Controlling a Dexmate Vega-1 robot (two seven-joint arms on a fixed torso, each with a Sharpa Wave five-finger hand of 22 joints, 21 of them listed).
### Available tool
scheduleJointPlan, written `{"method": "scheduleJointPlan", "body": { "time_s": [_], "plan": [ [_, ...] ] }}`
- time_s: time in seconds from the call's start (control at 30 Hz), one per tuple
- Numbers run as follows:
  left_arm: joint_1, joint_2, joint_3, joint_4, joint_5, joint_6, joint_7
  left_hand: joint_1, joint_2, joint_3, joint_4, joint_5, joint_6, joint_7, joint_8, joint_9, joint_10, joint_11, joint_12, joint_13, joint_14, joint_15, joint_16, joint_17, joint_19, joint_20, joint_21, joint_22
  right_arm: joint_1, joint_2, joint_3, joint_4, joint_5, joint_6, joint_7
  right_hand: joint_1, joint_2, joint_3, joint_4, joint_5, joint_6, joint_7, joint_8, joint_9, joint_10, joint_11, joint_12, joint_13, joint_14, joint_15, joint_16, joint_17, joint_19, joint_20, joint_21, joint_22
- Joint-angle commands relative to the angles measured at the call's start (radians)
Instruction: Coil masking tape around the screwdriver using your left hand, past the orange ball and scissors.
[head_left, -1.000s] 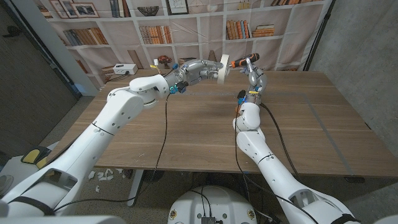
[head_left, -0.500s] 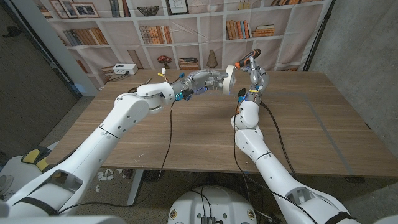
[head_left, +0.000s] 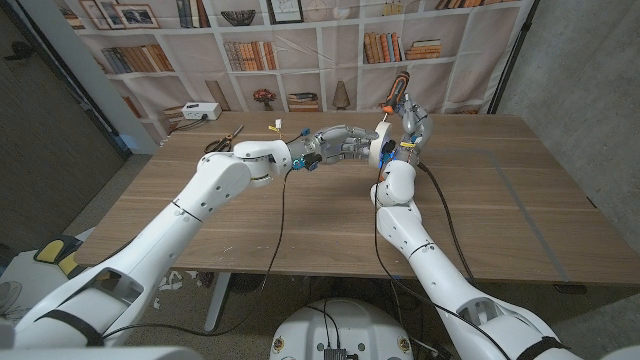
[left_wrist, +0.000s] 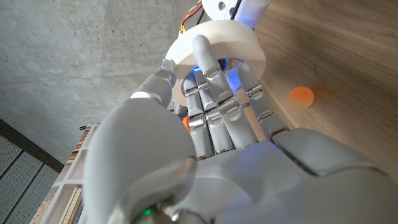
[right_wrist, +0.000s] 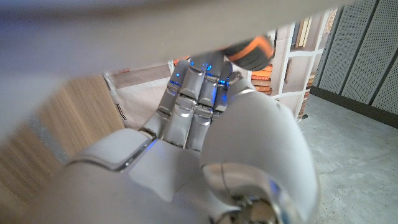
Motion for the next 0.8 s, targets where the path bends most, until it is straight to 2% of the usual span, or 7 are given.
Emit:
{"method": "scheduleJointPlan", "body": {
  "time_s": [0.03,0.17,0.27,0.57,0.8],
  "plan": [
    [0.005,0.039,-0.005,-0.051,0.048,0.08,0.095,0.103,0.105,0.024,0.026,0.005,0.028,0.022,0.005,0.003,0.142,-0.117,0.001,0.067,0.012,-0.017,-0.003,0.002,0.008,-0.007,0.005,0.003,0.009,-0.007,0.001,0.006,-0.007,-0.006,0.004,-0.006,0.0,0.064,-0.065,0.0,0.064,-0.064,-0.004,-0.002,0.076,-0.07,-0.001,-0.001,0.098,-0.141,-0.002,0.004,0.003,-0.144,0.007,0.002],
    [-0.008,0.075,0.003,-0.093,0.107,0.153,0.168,0.105,0.105,0.024,0.025,0.005,0.03,0.024,0.005,0.004,0.143,-0.117,0.001,0.067,0.014,-0.016,-0.004,0.0,0.009,-0.006,0.006,0.002,-0.003,-0.039,-0.006,-0.023,-0.037,-0.043,0.001,-0.007,0.001,0.067,-0.067,0.001,0.064,-0.062,-0.005,-0.002,0.079,-0.072,-0.001,-0.001,0.1,-0.141,-0.004,0.001,0.004,-0.143,0.008,0.002],
    [-0.021,0.095,0.006,-0.116,0.138,0.213,0.206,0.108,0.104,0.023,0.022,0.004,0.033,0.024,0.006,0.003,0.145,-0.112,0.0,0.067,0.016,-0.016,-0.005,-0.002,0.012,-0.006,0.006,0.003,-0.011,-0.047,-0.001,-0.029,-0.038,-0.042,0.0,-0.008,0.001,0.068,-0.068,0.001,0.066,-0.061,-0.004,-0.003,0.079,-0.074,-0.002,-0.002,0.101,-0.141,-0.005,-0.001,0.005,-0.142,0.009,0.002],
    [-0.022,0.12,0.003,-0.161,0.202,0.311,0.265,0.112,0.107,0.021,0.022,0.003,0.033,0.027,0.003,-0.001,0.146,-0.11,-0.002,0.065,0.017,-0.013,-0.007,-0.005,0.016,-0.002,0.008,0.002,-0.039,-0.086,0.0,-0.079,-0.06,-0.078,-0.003,-0.013,0.005,0.076,-0.07,-0.003,0.053,-0.059,-0.011,-0.005,0.076,-0.078,-0.017,-0.017,0.108,-0.14,-0.013,-0.015,0.015,-0.132,0.016,0.002],
    [-0.079,0.178,0.078,-0.246,0.335,0.437,0.301,0.115,0.107,0.02,0.022,0.003,0.031,0.032,0.001,-0.003,0.147,-0.107,-0.004,0.064,0.018,-0.009,-0.008,-0.006,0.02,0.002,0.009,0.002,-0.051,-0.118,-0.008,-0.123,-0.085,-0.132,-0.003,-0.021,0.006,0.08,-0.07,-0.008,0.041,-0.066,-0.015,-0.005,0.063,-0.079,-0.025,-0.019,0.097,-0.141,-0.025,-0.024,0.017,-0.133,0.017,0.001]
  ]
}}
